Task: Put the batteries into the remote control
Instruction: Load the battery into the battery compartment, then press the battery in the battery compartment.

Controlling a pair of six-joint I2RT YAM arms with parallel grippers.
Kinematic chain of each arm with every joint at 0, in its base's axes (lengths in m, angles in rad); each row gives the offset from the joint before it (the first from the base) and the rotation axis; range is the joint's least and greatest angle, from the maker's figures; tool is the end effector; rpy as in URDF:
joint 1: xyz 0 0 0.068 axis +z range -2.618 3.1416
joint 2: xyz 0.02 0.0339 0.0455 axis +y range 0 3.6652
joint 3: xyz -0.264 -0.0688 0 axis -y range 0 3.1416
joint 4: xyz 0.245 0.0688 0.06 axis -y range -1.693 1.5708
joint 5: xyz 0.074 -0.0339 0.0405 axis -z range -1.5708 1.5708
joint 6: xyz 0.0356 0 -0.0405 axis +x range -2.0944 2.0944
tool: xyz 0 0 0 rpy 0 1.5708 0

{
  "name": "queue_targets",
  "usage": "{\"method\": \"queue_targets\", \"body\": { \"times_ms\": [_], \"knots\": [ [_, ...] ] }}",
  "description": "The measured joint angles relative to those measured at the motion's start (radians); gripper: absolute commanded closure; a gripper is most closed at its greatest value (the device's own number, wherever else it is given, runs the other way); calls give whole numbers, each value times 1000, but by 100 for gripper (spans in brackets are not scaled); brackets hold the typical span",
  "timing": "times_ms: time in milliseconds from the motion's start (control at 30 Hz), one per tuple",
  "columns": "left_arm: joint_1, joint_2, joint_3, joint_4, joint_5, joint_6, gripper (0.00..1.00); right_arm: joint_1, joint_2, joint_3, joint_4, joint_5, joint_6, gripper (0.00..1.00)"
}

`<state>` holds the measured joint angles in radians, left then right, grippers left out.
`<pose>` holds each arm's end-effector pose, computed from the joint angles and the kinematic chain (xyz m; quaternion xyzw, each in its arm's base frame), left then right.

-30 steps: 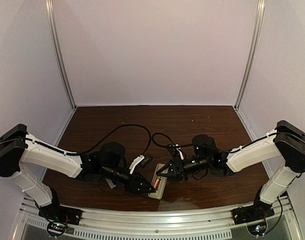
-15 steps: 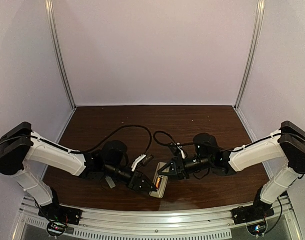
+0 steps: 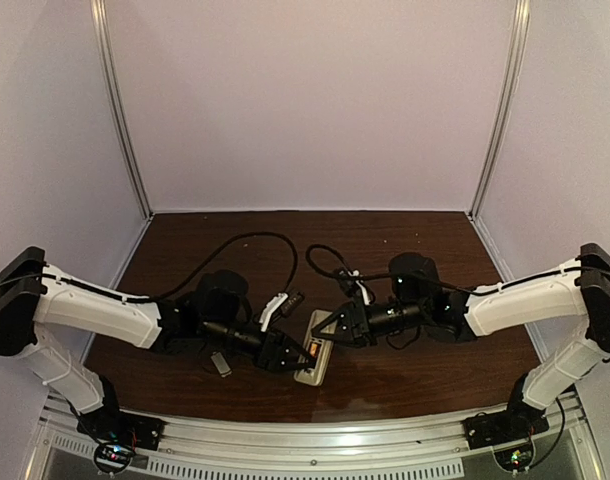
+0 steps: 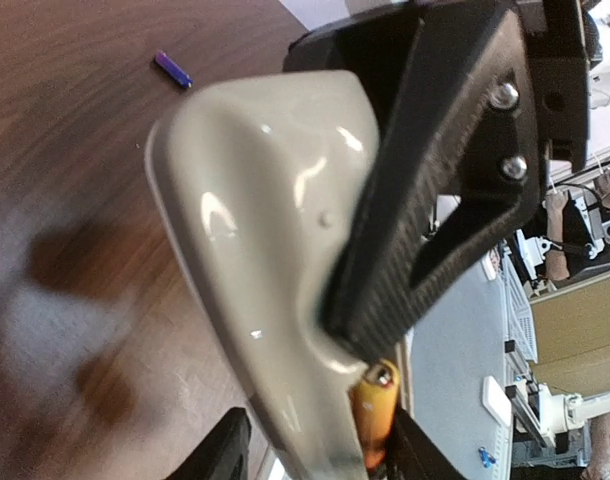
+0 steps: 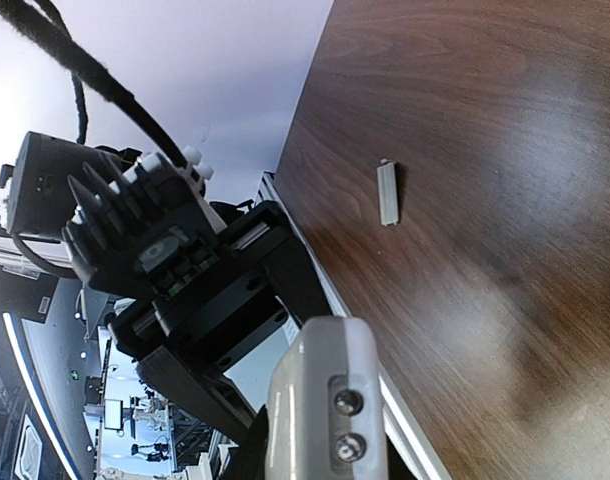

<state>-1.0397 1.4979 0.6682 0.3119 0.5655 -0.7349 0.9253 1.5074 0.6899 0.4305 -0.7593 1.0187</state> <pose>0.1359 -0.2691 0.1851 0.2646 0.7993 -0.5265 0.1177 0.1652 0.2600 0.2016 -0.1706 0.7796 0.6014 0.0380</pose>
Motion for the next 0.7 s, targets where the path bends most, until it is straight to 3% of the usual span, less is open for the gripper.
{"method": "queue_targets", "body": {
  "times_ms": [700],
  "knots": [
    [2,2,27,-36,-105,-8,36,5,-27,61,-128,44,-103,100]
  ]
}}
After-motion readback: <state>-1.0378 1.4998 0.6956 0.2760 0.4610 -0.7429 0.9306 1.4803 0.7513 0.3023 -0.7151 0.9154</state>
